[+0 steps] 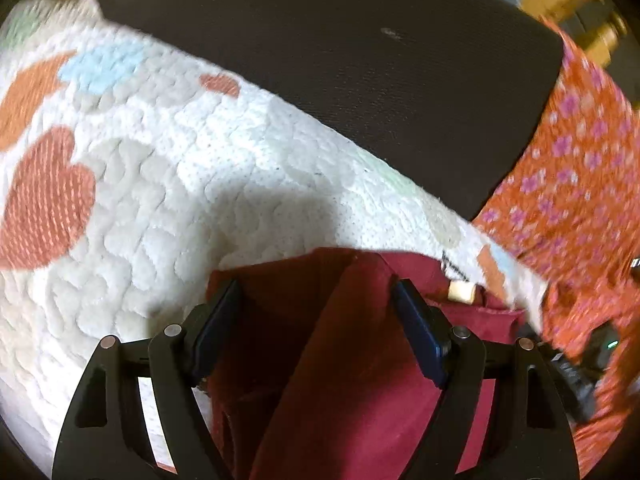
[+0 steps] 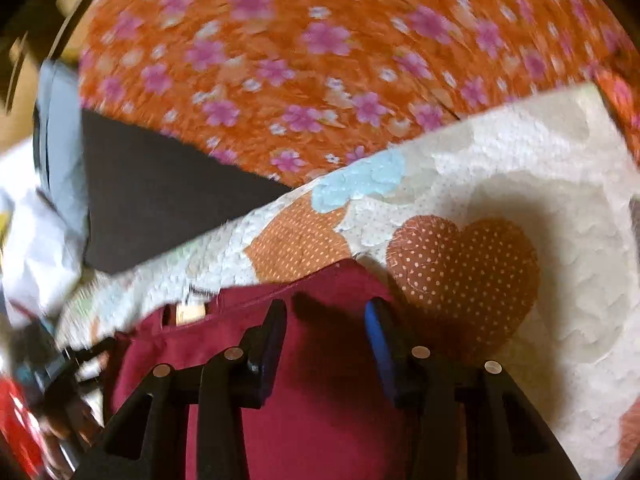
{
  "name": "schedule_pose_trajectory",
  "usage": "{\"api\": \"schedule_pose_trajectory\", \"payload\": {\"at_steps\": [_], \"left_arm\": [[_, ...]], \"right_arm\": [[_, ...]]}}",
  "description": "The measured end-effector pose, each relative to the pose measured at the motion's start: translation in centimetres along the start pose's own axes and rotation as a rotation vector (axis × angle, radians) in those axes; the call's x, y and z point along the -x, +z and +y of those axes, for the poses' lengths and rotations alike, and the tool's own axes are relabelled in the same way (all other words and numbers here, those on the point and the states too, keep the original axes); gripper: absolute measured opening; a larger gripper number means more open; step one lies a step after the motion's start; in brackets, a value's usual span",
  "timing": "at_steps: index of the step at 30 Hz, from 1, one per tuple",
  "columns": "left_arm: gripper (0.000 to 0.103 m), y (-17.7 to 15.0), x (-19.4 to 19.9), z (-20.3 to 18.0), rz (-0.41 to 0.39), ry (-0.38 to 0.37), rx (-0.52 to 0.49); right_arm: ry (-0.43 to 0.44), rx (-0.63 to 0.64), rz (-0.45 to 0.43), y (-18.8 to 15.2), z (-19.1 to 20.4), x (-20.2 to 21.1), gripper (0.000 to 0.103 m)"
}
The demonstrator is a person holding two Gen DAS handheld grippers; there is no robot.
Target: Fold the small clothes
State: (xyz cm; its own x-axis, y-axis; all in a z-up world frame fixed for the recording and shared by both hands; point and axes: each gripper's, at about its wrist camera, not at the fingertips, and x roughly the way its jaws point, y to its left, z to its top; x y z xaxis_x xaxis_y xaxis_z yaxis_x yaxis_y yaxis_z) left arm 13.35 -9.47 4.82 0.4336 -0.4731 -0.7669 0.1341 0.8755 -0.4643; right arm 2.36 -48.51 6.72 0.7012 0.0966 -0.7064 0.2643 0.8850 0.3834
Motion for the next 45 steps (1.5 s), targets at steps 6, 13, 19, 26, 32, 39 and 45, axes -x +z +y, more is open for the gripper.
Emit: {"api": "schedule_pose_trajectory", "payload": {"at_steps": [6,13,19,26,32,39,45], "left_arm": [[0.078,-1.2,3.2,0.7,-0.052,-0.068,0.048],[0.078,-1.1,2.4,-0.8,-0.050,0.095,-0.039],[0.078,-0.4,0.0,1.9,-0.029,0.164,-0.005],[0.078,-1.1,5.0,3.7,-0.036,0.128,0.027],[0.078,-5.1,9.0,3.1,-0.050,0.184,-0.055],[0.078,-10.1,9.0,3.6,-0.073,0.244,-0.112],[0.078,-9.8,7.6,4.4,-0.091,0.221,-0.120]], "right_arm": [[0.036,0.074,-0.054,-2.1,1.7,5.1,0.040],[-0.092,0.080,0.027,-3.8,0.9,3.3,0.040],[-0.050,0.130,-0.002,-3.1,2.4,5.2,0.040],[-0.128,0.128,0.059,-3.8,1.5,3.7,0.040],[0.056,0.162,0.046,-5.1,6.7,4.7,0.040],[0.176,0.318,0.114,-8.3,16.2,0.6,0.026],[0.161,0.400,0.121,-8.3,21.9,-3.4,0.025]]}}
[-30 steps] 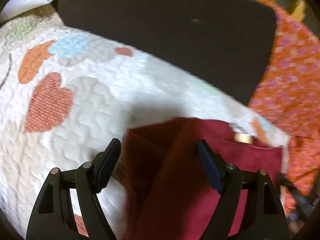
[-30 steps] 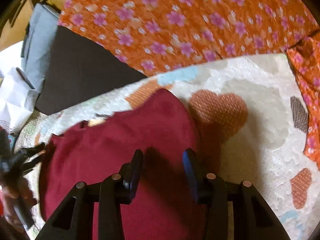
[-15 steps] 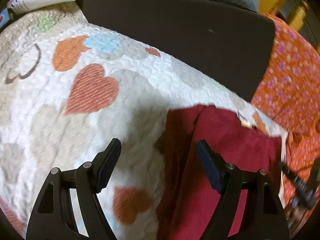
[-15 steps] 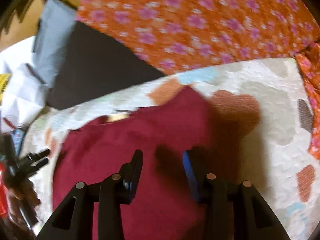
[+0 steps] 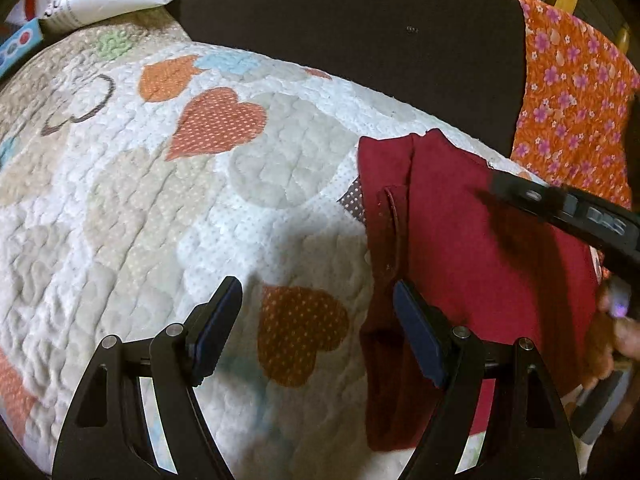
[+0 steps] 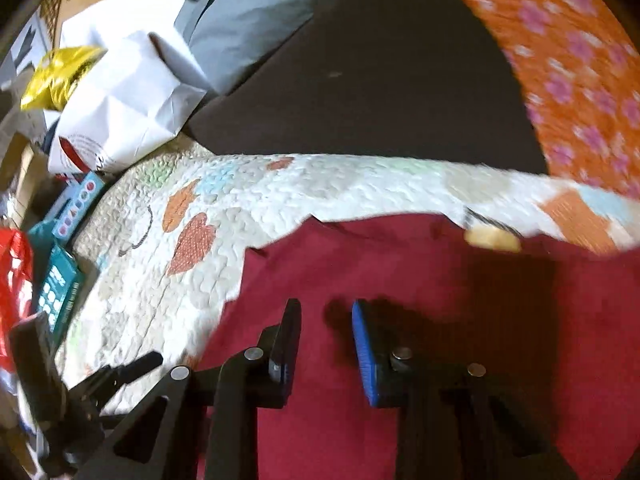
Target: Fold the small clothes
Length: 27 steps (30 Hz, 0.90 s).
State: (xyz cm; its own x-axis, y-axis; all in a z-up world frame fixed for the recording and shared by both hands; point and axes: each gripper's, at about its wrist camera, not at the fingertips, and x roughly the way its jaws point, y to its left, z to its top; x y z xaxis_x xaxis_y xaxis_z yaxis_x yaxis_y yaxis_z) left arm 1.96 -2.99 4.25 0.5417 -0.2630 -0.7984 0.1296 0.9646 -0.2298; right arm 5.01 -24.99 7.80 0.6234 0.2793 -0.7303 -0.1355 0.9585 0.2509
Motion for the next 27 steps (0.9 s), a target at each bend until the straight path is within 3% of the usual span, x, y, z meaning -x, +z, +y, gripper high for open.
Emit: {"api": "schedule_pose_trajectory", "payload": {"at_steps": [6,9,16,22,27], "left_arm": [[0.078,0.7,-1.0,-0.1,-0.015,0.007,-0.031],[0.079,0.8,-1.4,0.2,-0.009,0.002,-0.026],[0.078,0.7,-1.6,0.3,-0.015,0.017,-0.029],[0.078,0.6,-1.7,0.4,-0.016,0.038,-0.028],[0.078,0.5,-2.1,0.5,-0.005,0.042,-0.025]], "right_arm": [[-0.004,-0.002,0.093,1.9,1.7,-6.5,0.025],[-0.047,0.024,0.066,2.1,3.0,-7.8,0.026],[-0.005,0.031,0.056,1.9,2.8,-5.2,0.025],[-0.016,0.070,0.017,-0.4,3.3,-1.8,0.025],[-0.047,0.045,0.098,-1.5,2.5,-4.4,0.026]]}}
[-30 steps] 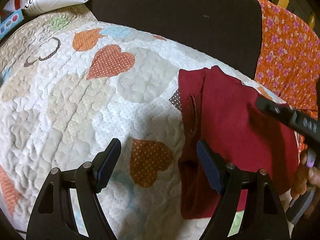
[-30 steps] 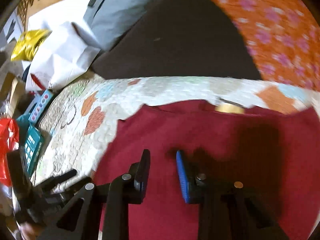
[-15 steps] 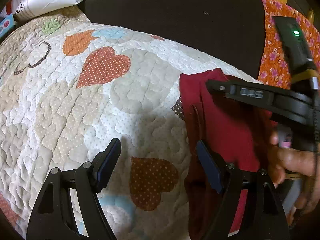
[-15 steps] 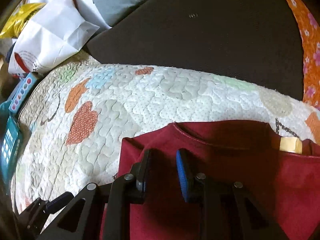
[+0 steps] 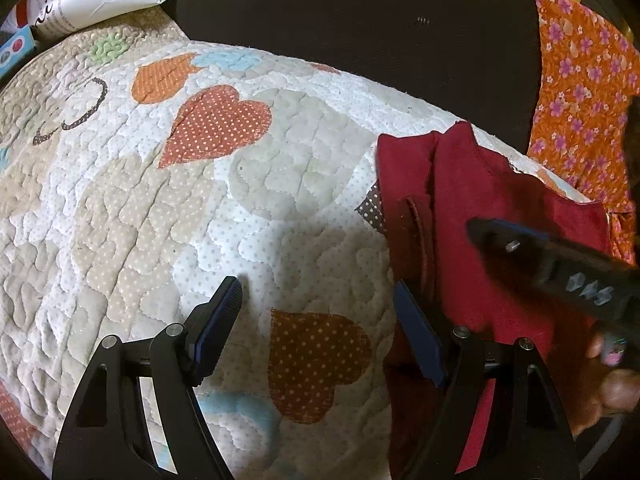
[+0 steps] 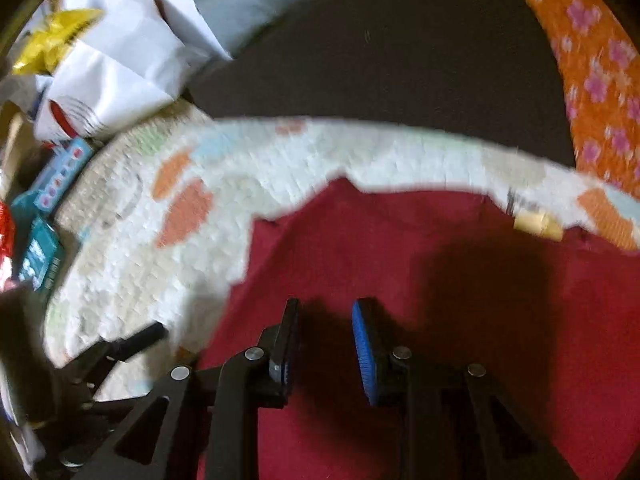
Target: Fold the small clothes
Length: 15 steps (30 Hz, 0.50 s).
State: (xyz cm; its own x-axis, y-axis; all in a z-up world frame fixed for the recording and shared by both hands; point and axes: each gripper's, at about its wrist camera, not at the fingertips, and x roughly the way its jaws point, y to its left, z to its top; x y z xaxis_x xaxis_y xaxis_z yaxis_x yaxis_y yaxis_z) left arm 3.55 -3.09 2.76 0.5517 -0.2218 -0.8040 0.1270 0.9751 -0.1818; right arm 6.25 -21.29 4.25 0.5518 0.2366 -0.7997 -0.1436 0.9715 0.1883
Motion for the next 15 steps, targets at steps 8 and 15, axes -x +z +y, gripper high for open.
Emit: {"api": "schedule_pose_trajectory", "payload": {"at_steps": [8,15], "left_arm": [[0.078,0.2,0.5,0.1,-0.021,0.003,0.001],[0.078,0.4,0.6,0.3,-0.021,-0.006,0.012]], "right_arm": [[0.048,-0.033,-0.001,0.1,-0.3,0.7,0.025],[0.060,-0.072,-0.023,-0.3,-0.8,1.9,0.026]]}}
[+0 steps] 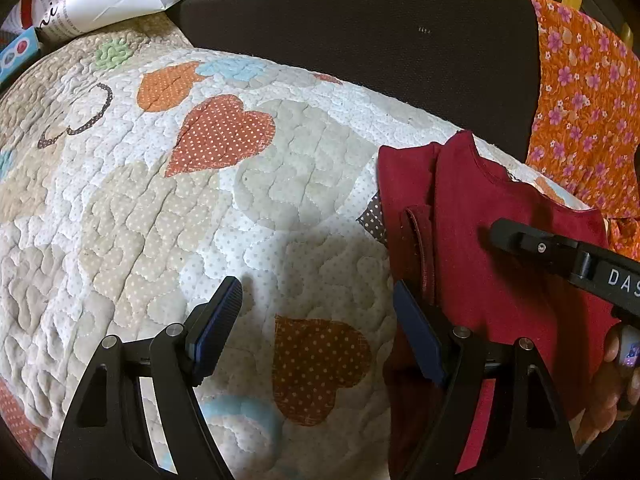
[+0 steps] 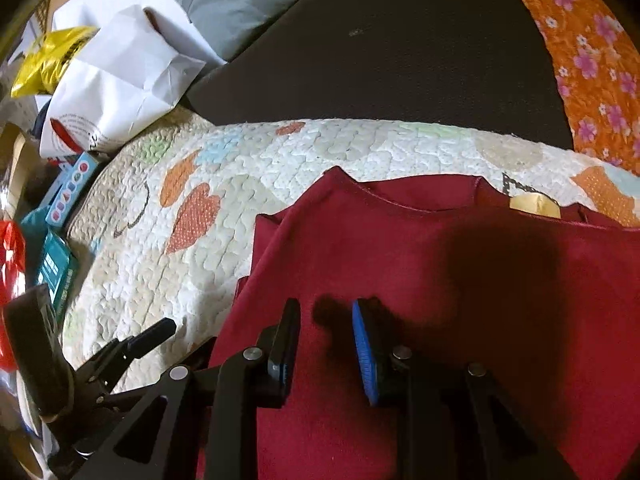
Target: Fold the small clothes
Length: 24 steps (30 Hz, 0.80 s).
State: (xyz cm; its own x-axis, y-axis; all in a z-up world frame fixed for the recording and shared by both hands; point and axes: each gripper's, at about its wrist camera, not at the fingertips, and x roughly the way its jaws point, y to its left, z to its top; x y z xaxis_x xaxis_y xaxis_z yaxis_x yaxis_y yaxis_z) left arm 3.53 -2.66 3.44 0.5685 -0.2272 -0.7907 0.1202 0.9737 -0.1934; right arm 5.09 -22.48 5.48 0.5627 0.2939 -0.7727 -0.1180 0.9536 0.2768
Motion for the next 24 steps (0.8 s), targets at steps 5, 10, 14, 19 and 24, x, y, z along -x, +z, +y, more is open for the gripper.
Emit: {"api": "schedule_pose_trajectory", "payload": {"at_steps": [5,10,14,19,24], "left_arm": [[0.078,0.2,0.1,0.3,0.002,-0.012,0.020],[0.078,0.4,0.4,0.3,0.008,-0.067,0.044],[0.078,0.5,0.6,0.6,0.017,-0.096,0.072],[0.078,0.9,2.7,1.3,-0.013,-0.133,0.124],[0.079,0.7,4.2,0.4,-0.008,-0.204,0.112]], "right_arm": [[0.000,-0.015,0.006,0.0,-0.3,0.1,0.029],[-0.006,-0.030,0.004,-0.7,-1.4,1.2,0.030],[-0.057,-0.041,-0.005,-2.7,-3.5,3.6,0.034],[-0.140,-0.100,-0.023,-6.6,-7.8,7.7,0.036],[-0.249,-0.185,-0.092,-9.5,-12.7,12.9,0.041]]}}
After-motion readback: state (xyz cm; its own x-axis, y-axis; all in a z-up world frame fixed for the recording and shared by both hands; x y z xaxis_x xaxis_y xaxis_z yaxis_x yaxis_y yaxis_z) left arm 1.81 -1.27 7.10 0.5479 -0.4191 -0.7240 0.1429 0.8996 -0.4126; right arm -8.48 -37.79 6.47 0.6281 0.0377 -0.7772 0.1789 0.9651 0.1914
